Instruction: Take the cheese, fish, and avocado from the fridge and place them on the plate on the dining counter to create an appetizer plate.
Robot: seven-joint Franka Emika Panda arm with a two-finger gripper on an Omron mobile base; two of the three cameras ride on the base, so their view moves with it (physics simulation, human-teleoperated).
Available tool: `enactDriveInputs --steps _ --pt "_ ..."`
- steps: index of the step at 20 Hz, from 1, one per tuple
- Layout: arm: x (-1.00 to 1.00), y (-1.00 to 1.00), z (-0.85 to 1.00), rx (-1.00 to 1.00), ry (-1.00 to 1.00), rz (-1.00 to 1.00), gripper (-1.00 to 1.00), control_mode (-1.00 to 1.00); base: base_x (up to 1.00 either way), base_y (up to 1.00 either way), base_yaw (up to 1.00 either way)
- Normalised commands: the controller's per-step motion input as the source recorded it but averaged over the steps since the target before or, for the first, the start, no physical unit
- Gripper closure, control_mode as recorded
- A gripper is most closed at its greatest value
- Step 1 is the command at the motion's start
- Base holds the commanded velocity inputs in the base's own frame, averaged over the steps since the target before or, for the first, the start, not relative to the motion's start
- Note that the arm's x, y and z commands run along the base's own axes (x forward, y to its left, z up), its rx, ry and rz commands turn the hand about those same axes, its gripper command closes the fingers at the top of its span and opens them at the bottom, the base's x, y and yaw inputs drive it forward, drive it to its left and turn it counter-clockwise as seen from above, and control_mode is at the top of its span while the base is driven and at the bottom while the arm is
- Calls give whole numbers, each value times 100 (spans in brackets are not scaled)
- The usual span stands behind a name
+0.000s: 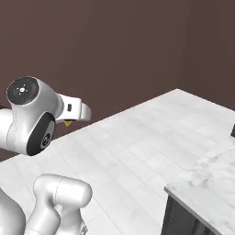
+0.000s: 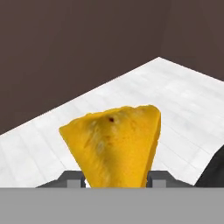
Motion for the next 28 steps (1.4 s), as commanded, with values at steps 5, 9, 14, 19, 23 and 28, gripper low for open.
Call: enactDriveInputs --steps 5,9,14,19,23,28 --pt "0 0 0 0 0 0 100 100 100 0 -48" --pt "0 0 0 0 0 0 100 100 100 0 -50" --pt "0 0 0 0 0 0 100 100 100 1 -49" --pt "0 0 0 0 0 0 100 100 100 23 -46" --pt "0 0 0 0 0 0 100 100 100 61 -45" --pt "0 0 0 0 0 0 100 100 100 79 -44"
